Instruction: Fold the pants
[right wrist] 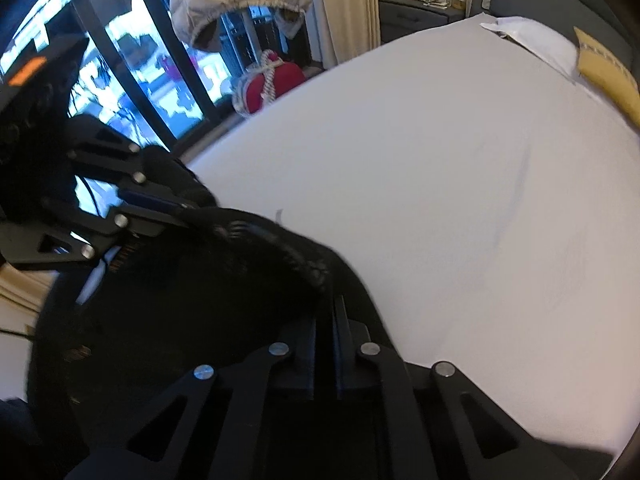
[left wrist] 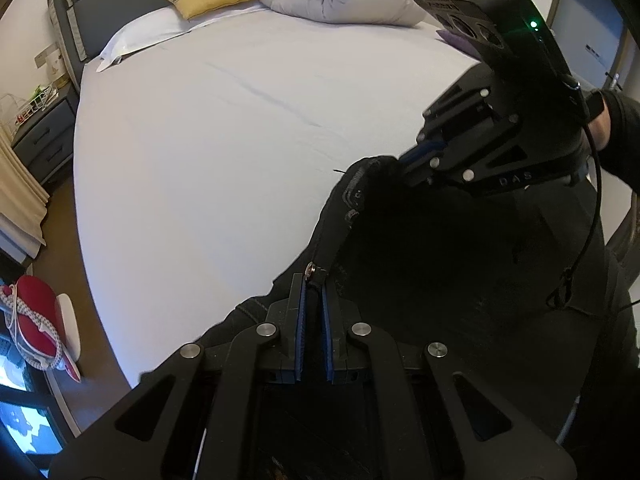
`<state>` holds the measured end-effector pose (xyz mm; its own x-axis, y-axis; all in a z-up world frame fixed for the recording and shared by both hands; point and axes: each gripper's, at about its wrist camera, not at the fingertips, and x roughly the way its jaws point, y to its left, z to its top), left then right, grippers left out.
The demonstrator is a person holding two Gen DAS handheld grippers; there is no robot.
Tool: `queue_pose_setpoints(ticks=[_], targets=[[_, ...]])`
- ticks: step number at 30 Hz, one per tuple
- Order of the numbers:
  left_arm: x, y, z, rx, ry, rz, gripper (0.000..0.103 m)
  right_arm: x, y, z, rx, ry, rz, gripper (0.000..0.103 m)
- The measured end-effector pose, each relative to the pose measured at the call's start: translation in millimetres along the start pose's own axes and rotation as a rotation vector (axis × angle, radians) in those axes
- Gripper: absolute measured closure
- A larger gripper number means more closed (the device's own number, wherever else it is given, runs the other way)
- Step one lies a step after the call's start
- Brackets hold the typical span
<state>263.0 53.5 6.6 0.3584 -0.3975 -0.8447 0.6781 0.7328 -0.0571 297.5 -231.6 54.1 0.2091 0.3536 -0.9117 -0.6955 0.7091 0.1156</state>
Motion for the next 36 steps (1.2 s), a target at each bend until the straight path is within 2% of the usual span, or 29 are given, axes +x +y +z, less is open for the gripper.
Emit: queue_pose_setpoints(ticks=[4, 9, 16, 22, 24, 29, 36], targets=[[-20, -10, -17, -0.01, 0.005, 0.016, 0.097, -2, 30, -13, -0.013, -0.021, 0.05, 0.095], [-53, -33, -60, -0.017, 0.035, 0.021, 0.097, -7, 78, -46, -0.097, -0.003, 0.081, 0.095], [-83, -73, -123, -0.033, 0.082, -0.003, 0.097, -22, 154, -105, -0.299, 0.031, -0.027, 0.095], [-94, -111, -151, -0.019, 0.115, 0.006, 0.097, -25, 218, -147, -0.515, 0.084, -0.168, 0.096], [-97, -121, -163, -0.008, 0.125, 0.008, 0.097, -25, 234, -162, -0.562, 0.1, -0.19, 0.096], [-99, -144, -188, 0.043, 0.163, 0.012, 0.097, -24, 259, -193, -0.6, 0.125, -0.232, 0.096], [-107, -158, -204, 0.054, 0.167, 0.0, 0.097, -17, 279, -211, -0.589, 0.133, -0.295, 0.096]])
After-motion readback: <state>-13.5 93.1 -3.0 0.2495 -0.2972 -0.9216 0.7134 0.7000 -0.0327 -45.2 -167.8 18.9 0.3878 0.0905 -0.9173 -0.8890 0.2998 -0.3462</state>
